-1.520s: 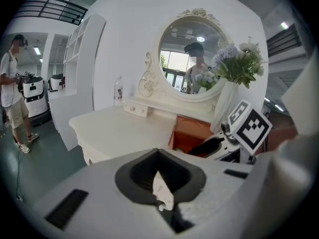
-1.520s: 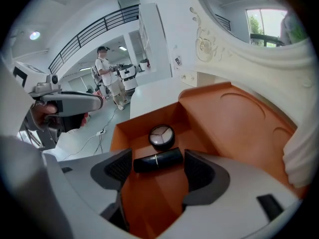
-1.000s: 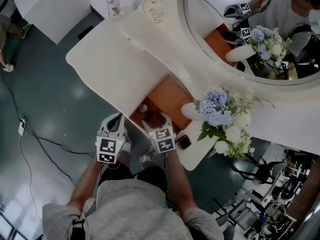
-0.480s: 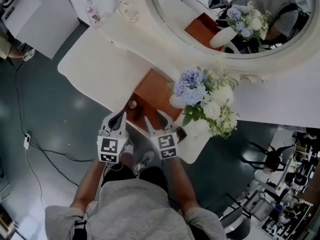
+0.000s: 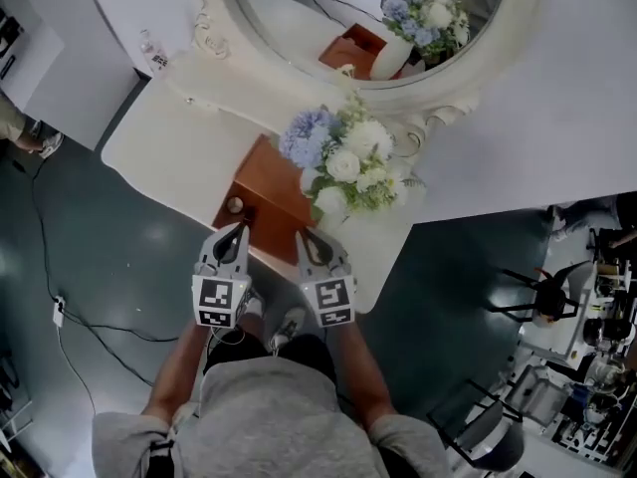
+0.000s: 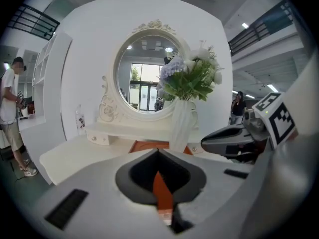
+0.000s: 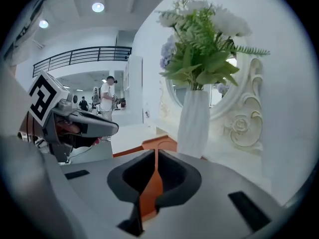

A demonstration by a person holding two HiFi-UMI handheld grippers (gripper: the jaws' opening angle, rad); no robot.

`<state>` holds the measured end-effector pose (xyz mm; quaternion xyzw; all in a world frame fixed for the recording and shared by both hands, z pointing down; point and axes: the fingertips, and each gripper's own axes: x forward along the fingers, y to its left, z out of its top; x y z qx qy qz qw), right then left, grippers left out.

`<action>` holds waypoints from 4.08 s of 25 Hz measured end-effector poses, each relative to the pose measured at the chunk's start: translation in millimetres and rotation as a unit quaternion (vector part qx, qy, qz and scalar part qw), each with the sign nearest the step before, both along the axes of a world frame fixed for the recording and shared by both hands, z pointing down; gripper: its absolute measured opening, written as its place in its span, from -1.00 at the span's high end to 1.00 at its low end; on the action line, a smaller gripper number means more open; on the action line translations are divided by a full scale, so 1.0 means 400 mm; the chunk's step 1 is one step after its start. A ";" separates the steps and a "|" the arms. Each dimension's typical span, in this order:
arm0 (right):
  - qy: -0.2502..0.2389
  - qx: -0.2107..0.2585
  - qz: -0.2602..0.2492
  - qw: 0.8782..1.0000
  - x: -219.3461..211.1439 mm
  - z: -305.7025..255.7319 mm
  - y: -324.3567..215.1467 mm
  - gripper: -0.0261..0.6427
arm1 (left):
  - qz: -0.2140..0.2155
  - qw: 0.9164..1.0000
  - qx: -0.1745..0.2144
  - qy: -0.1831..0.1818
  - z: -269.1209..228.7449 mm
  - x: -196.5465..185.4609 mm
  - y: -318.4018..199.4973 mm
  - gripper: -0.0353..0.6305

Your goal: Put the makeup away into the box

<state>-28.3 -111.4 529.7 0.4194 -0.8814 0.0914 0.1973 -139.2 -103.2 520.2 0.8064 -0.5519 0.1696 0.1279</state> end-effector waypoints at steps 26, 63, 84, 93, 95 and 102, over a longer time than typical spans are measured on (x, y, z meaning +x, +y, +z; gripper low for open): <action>-0.030 0.055 0.120 0.991 0.391 -0.125 0.267 0.85 | 0.093 0.994 0.050 -0.012 -0.107 0.358 0.207 0.89; 0.032 -0.149 0.002 0.988 0.293 0.399 0.126 -0.09 | 0.081 0.993 -0.074 -0.032 0.208 0.310 0.153 0.89; 0.057 -0.145 0.002 0.988 0.295 0.380 0.114 -0.05 | 0.062 0.995 -0.069 -0.027 0.195 0.265 0.129 0.89; 0.042 -0.091 -0.006 0.995 0.259 0.221 0.113 -0.05 | 0.041 0.998 -0.039 -0.022 0.114 0.230 0.140 0.89; 0.038 -0.082 -0.012 0.996 0.235 0.196 0.114 -0.05 | 0.039 0.998 -0.032 -0.022 0.099 0.218 0.145 0.89; 0.031 -0.064 -0.042 0.997 0.131 0.134 0.112 -0.05 | 0.015 0.999 -0.020 -0.020 0.060 0.145 0.156 0.89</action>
